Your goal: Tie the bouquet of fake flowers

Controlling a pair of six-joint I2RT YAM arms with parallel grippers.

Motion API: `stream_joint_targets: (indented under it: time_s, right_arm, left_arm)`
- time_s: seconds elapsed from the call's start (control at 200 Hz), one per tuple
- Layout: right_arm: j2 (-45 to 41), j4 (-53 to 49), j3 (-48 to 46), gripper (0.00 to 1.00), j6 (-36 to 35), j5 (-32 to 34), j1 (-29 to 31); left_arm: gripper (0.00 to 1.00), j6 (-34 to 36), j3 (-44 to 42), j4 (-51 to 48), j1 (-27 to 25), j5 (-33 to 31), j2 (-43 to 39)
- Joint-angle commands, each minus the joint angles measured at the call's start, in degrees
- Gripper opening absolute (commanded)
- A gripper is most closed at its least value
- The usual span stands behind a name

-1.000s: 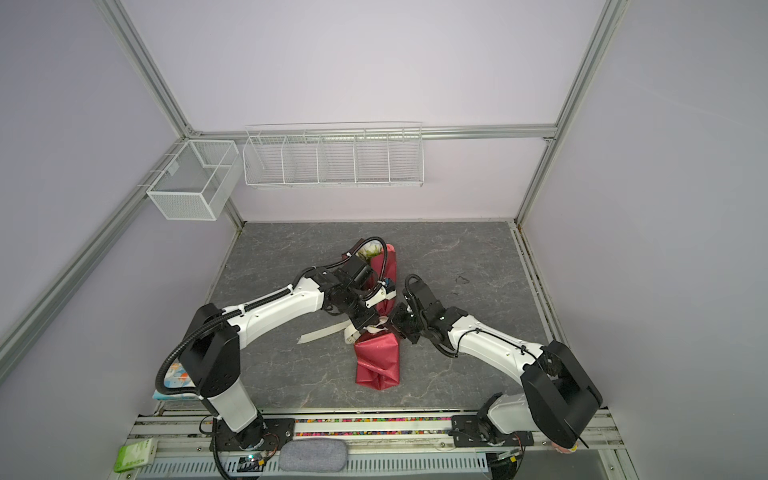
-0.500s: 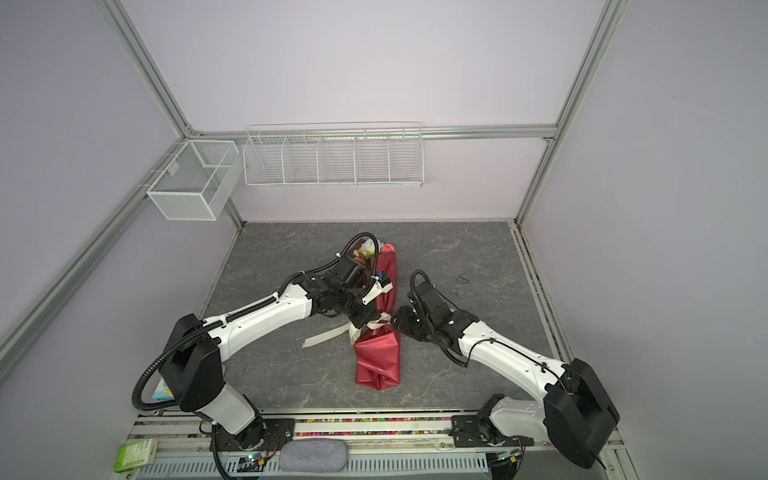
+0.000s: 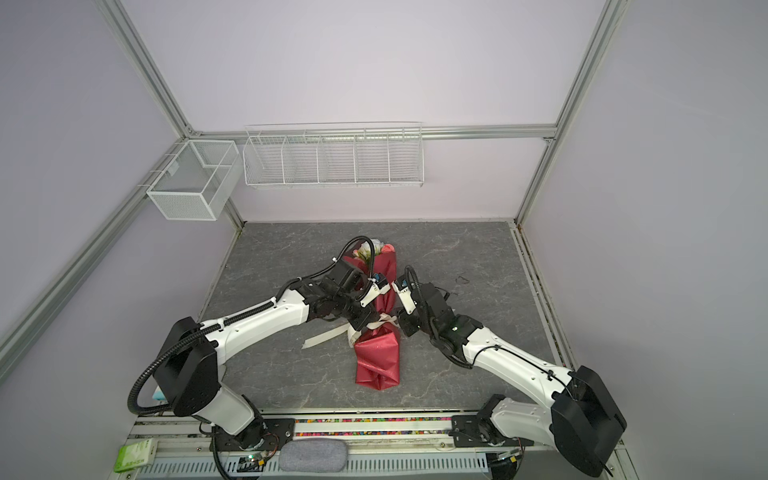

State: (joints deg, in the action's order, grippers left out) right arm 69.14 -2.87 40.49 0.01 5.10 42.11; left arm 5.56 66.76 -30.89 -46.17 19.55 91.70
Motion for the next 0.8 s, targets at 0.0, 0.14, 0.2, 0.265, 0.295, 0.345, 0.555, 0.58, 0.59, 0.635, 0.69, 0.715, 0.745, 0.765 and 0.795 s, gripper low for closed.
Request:
stream_joint_targets:
  time_s: [0.0, 0.14, 0.2, 0.265, 0.295, 0.345, 0.555, 0.58, 0.59, 0.635, 0.69, 0.715, 0.745, 0.765, 0.795]
  right_arm:
    - [1.61, 10.10, -2.96, 0.40, -10.91, -6.01, -0.59]
    - [3.42, 13.55, -4.49, 0.40, -11.64, -9.97, -0.80]
    - [3.50, 16.31, -6.11, 0.40, -11.34, -10.94, -0.84]
    - [2.74, 19.64, -8.28, 0.40, -10.65, -11.92, -0.80]
    - [2.38, 20.61, -9.00, 0.41, -10.65, -12.29, -0.77]
    - [2.14, 20.60, -9.60, 0.41, -11.00, -12.66, -0.82]
    - [2.82, 22.61, -11.24, 0.42, -11.67, -9.09, -0.96]
    - [2.75, 23.38, -11.38, 0.43, -11.33, -8.84, -0.98]
    - [2.71, 23.64, -11.46, 0.43, -11.28, -8.76, -0.98]
    - [2.66, 24.58, -11.64, 0.43, -11.17, -8.79, -0.99]
    - [2.90, 25.39, -11.57, 0.44, -11.49, -9.40, -1.19]
    - [3.21, 25.59, -11.57, 0.43, -11.88, -9.73, -1.28]
    - [3.76, 25.84, -11.59, 0.43, -12.44, -10.16, -1.40]
    - [4.22, 26.09, -11.69, 0.43, -12.88, -10.21, -1.48]
    - [4.92, 26.60, -11.78, 0.42, -13.49, -10.18, -1.46]
  left_arm:
    - [0.00, -1.25, -1.13, 2.44, 0.29, 1.04, -1.35]
    - [0.00, -2.14, -1.79, 3.49, 0.47, 1.72, -1.43]
    - [0.00, -2.57, -2.18, 4.23, 0.56, 1.85, -1.48]
    - [0.00, -2.91, -2.18, 4.52, 0.56, 1.75, -1.44]
    - [0.00, -3.08, -2.17, 4.53, 0.56, 1.57, -1.43]
    - [0.00, -3.22, -2.37, 4.76, 0.65, 1.71, -1.53]
    - [0.00, -3.73, -3.79, 6.27, 0.78, 3.86, -2.32]
    - [0.00, -3.81, -3.96, 6.24, 0.73, 3.89, -2.40]
    - [0.00, -3.80, -4.00, 6.25, 0.73, 3.91, -2.40]
    - [0.00, -3.81, -4.12, 6.21, 0.82, 4.21, -2.40]
    - [0.00, -3.99, -4.33, 6.40, 0.83, 4.66, -2.40]
    - [0.00, -4.07, -4.44, 6.52, 0.83, 4.82, -2.46]
    - [0.00, -4.28, -4.53, 6.61, 0.82, 4.96, -2.48]
    - [0.00, -4.30, -4.54, 6.68, 0.91, 5.03, -2.57]
    - [0.00, -4.44, -4.54, 6.67, 0.91, 5.03, -2.62]
